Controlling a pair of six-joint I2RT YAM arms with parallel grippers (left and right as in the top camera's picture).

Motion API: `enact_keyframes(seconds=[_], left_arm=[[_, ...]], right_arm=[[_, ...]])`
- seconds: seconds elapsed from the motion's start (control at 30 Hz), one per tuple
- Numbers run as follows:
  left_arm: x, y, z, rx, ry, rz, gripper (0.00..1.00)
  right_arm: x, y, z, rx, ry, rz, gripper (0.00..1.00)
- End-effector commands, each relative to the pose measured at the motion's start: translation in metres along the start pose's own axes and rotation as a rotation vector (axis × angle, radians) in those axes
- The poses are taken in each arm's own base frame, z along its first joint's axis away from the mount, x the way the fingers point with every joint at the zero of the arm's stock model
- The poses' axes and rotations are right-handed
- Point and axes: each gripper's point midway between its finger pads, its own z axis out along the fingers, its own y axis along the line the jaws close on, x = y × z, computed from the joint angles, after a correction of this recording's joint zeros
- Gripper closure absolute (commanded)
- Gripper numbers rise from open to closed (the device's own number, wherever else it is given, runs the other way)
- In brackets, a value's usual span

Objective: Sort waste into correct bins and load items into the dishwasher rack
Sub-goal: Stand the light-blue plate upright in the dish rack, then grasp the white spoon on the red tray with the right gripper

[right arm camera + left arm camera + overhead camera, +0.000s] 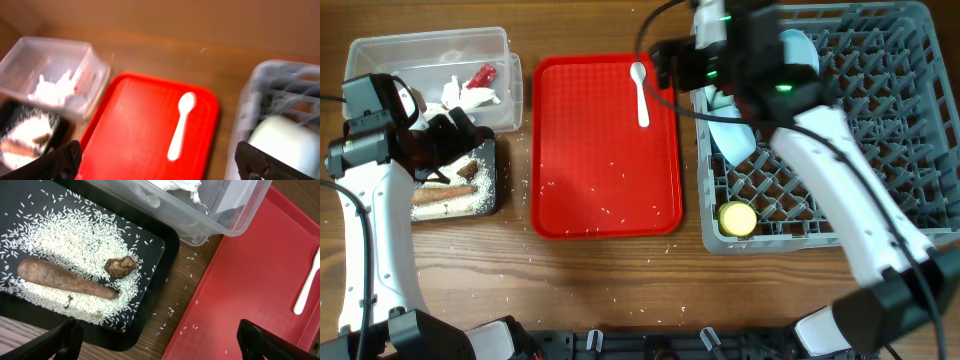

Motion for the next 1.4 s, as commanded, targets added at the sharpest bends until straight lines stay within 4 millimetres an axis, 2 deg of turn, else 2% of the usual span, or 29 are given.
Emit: enact_keyframes(seconds=[0.0,0.03,0.1,0.17,0.2,0.23,0.3,0.33,0.37,0.43,0.6,0.63,0.73,0.77,0.87,0.9,1.0,1.17,1.27,1.3,1.37], left_arm=[[-0.005,-0.001,-0.006,0.002,-0.023,0.013,0.00],[-0.005,-0.001,-0.006,0.002,-0.023,0.013,0.00],[-0.005,-0.001,-0.006,0.002,-0.023,0.013,0.00],[-0.006,-0.001,-0.006,0.002,-0.023,0.012,0.00],[-0.006,-0.001,-0.006,0.002,-0.023,0.013,0.00],[-0.006,-0.001,-0.006,0.002,-0.023,0.013,0.00],[-0.005,-0.001,-0.006,0.002,-0.023,0.013,0.00],[-0.005,-0.001,-0.006,0.002,-0.023,0.013,0.00],[-0.005,-0.001,-0.006,0.002,-0.023,0.013,0.00],[-0.006,-0.001,-0.006,0.002,-0.023,0.012,0.00],[-0.005,-0.001,-0.006,0.002,-0.023,0.013,0.00],[-0.006,-0.001,-0.006,0.002,-0.023,0.012,0.00],[-0.006,-0.001,-0.006,0.002,-0.023,0.012,0.00],[-0.005,-0.001,-0.006,0.002,-0.023,0.013,0.00],[-0.006,-0.001,-0.006,0.002,-0.023,0.012,0.00],[-0.005,-0.001,-0.006,0.002,-0.023,0.013,0.00],[-0.005,-0.001,-0.006,0.002,-0.023,0.013,0.00],[-0.006,-0.001,-0.006,0.002,-0.023,0.012,0.00],[-0.006,-0.001,-0.006,0.002,-0.023,0.012,0.00],[-0.005,-0.001,-0.006,0.002,-0.023,0.013,0.00],[-0.005,-0.001,-0.006,0.002,-0.023,0.013,0.00]], right_arm=[[0.019,0.036,0.042,-0.012,0.064,-0.028,0.00],[0.031,0.038,0.058,-0.009,0.098,-0.007,0.00],[0.057,0.029,0.092,0.014,0.162,0.021,0.00],[0.069,0.005,0.122,0.129,0.150,0.132,0.00],[0.072,0.002,0.134,0.133,0.141,0.132,0.00],[0.079,-0.001,0.151,0.133,0.140,0.126,0.03],[0.092,-0.006,0.171,0.134,0.150,0.091,0.09],[0.104,-0.011,0.184,0.141,0.168,0.081,0.15],[0.119,-0.017,0.193,0.155,0.201,0.086,0.21],[0.143,-0.024,0.198,0.181,0.270,0.112,0.27],[0.174,-0.039,0.208,0.236,0.338,0.158,0.36],[0.173,-0.039,0.211,0.233,0.329,0.163,0.37],[0.146,-0.053,0.217,0.306,0.201,0.126,0.56],[0.139,-0.058,0.226,0.328,0.141,0.123,0.58],[0.152,-0.072,0.246,0.335,0.118,0.163,0.57],[0.147,-0.082,0.252,0.335,0.077,0.203,0.52],[0.138,-0.093,0.260,0.316,0.020,0.252,0.51],[0.132,-0.075,0.268,0.188,0.009,0.252,0.53],[0.144,-0.043,0.271,0.046,0.083,0.197,0.56],[0.156,-0.026,0.270,-0.002,0.134,0.191,0.56],[0.167,-0.011,0.269,-0.042,0.179,0.186,0.56]])
